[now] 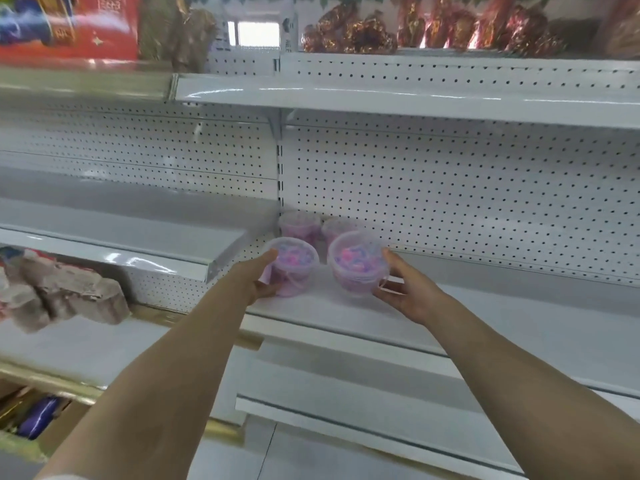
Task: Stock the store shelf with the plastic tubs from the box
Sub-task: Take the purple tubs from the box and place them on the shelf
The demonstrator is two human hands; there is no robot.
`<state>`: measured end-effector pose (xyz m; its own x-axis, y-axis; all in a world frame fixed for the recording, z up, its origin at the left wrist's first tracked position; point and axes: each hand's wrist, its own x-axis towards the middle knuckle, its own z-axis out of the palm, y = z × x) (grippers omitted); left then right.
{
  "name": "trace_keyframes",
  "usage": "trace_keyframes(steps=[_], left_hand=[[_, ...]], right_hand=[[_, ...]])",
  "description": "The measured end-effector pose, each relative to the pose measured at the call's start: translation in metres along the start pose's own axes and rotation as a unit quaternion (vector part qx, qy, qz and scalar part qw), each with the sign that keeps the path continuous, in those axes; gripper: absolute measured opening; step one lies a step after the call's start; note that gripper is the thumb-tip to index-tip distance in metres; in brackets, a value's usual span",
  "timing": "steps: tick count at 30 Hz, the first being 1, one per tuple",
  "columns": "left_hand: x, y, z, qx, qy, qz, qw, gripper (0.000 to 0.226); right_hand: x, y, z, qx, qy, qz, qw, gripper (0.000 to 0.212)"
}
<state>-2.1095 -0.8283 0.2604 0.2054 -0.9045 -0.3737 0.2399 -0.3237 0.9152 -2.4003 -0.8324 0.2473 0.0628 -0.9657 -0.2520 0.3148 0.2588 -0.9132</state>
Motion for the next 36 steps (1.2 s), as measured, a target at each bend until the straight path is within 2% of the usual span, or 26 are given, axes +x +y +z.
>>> trace_keyframes(steps=[4,6,8,10,12,16,18,22,25,28,32,36], left_hand=[[0.029,0.011,-0.011,0.136,0.039,0.005,0.99,0.053],[0.04,0.011,-0.014,0.185,0.066,0.04,0.98,0.06],[0.044,0.006,-0.01,0.225,0.084,0.127,0.962,0.056],[0.039,0.001,-0.005,0.255,0.095,0.238,0.932,0.043],[0.041,-0.005,-0.002,0.293,0.065,0.32,0.899,0.05],[0.047,-0.012,-0.002,0.359,-0.005,0.372,0.856,0.064],[0.039,-0.012,-0.002,0.383,-0.032,0.393,0.835,0.06],[0.037,-0.012,-0.004,0.389,-0.061,0.4,0.828,0.046],[0.04,-0.014,-0.006,0.388,-0.052,0.41,0.824,0.037],[0.043,-0.015,-0.01,0.382,-0.047,0.413,0.826,0.039],[0.045,-0.014,-0.012,0.417,-0.037,0.43,0.8,0.041],[0.048,-0.01,-0.012,0.47,-0.01,0.436,0.767,0.046]], right_hand=[[0.012,0.007,0.007,-0.001,0.034,-0.004,0.999,0.055],[0.018,0.01,0.01,0.002,0.059,-0.004,0.998,0.056],[0.021,0.012,0.015,-0.002,0.074,-0.007,0.997,0.057],[0.021,0.013,0.02,-0.015,0.084,-0.016,0.996,0.054],[0.024,0.016,0.024,-0.018,0.107,-0.023,0.994,0.057],[0.025,0.026,0.033,-0.034,0.186,-0.016,0.982,0.085],[0.021,0.029,0.04,-0.041,0.213,-0.015,0.976,0.083],[0.014,0.03,0.05,-0.12,0.254,-0.012,0.96,0.068],[0.013,0.03,0.055,-0.227,0.285,-0.035,0.931,0.062],[0.008,0.032,0.064,-0.365,0.313,-0.092,0.872,0.065],[0.005,0.036,0.084,-0.496,0.296,-0.201,0.791,0.053],[0.006,0.04,0.101,-0.567,0.278,-0.216,0.745,0.049]])
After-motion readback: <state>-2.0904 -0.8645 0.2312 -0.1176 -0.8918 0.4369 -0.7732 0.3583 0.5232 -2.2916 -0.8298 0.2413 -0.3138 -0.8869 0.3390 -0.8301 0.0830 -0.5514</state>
